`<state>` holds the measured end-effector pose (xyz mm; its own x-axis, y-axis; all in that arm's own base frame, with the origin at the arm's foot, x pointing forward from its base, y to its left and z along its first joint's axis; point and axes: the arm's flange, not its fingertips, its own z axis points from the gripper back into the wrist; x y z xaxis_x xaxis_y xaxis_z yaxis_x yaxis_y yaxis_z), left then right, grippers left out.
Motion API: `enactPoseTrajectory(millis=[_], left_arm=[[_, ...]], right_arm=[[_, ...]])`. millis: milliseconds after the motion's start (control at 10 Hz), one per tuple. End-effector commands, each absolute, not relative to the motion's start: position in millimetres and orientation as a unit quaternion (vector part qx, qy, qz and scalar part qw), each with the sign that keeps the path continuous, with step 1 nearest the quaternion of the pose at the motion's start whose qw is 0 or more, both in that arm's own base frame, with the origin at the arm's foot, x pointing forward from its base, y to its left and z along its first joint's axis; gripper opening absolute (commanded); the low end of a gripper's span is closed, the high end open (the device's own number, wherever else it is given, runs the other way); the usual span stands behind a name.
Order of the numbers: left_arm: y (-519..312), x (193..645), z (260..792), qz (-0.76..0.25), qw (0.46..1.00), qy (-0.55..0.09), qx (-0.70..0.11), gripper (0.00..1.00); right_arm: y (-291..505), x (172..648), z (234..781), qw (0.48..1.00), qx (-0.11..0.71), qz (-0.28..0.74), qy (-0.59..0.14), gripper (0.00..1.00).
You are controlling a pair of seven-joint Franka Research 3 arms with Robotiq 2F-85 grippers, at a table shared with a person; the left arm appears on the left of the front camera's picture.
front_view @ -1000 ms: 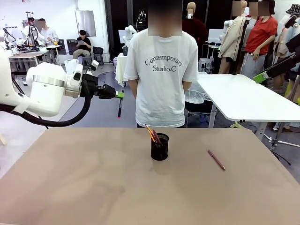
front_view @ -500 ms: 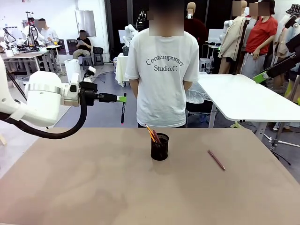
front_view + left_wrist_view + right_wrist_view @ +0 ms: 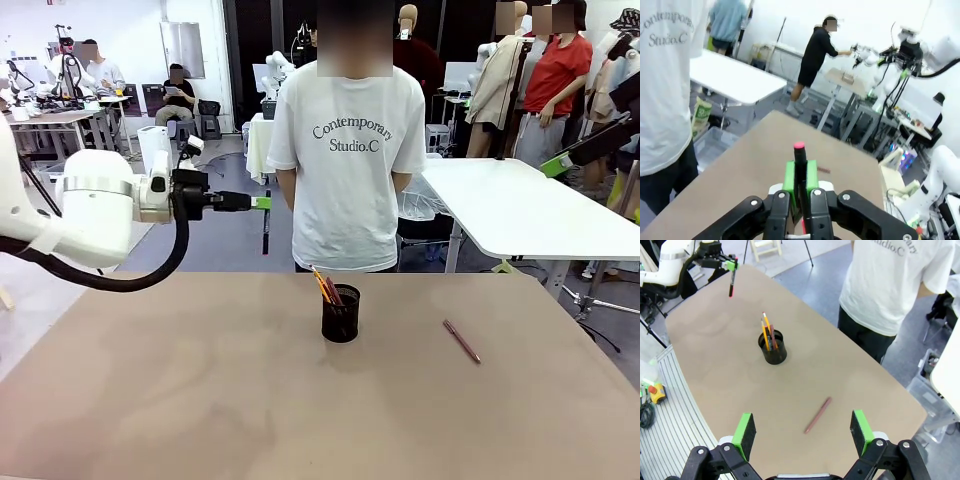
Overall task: Place the pens into the pen holder.
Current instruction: Pick up a writing instrument from the table and place it into the Pen holder.
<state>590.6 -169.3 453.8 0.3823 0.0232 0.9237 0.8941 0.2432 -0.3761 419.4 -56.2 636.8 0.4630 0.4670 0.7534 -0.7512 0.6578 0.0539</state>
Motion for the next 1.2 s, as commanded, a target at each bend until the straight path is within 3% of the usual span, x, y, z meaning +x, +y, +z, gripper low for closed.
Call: enactPoseTrajectory(millis=[0, 500, 1100], left_arm=[[-197.3, 594.2, 431.3, -0.315, 0.616, -0.482, -0.537, 0.0], [-264.5, 594.2, 403.7, -0.345, 0.529, -0.526, -0.57, 0.0], [-295.4, 578.0, 336.5, -0.436, 0.49, -0.525, -0.542, 0.0]], right_arm=[[-55.2, 419.9, 638.6, 0.828, 0.2, 0.367, -0.375, 1.0], [-55.2, 419.9, 638.6, 0.828, 0.2, 0.367, -0.375, 1.0], [-55.2, 419.9, 638.6, 0.828, 0.2, 0.367, -0.375, 1.0]])
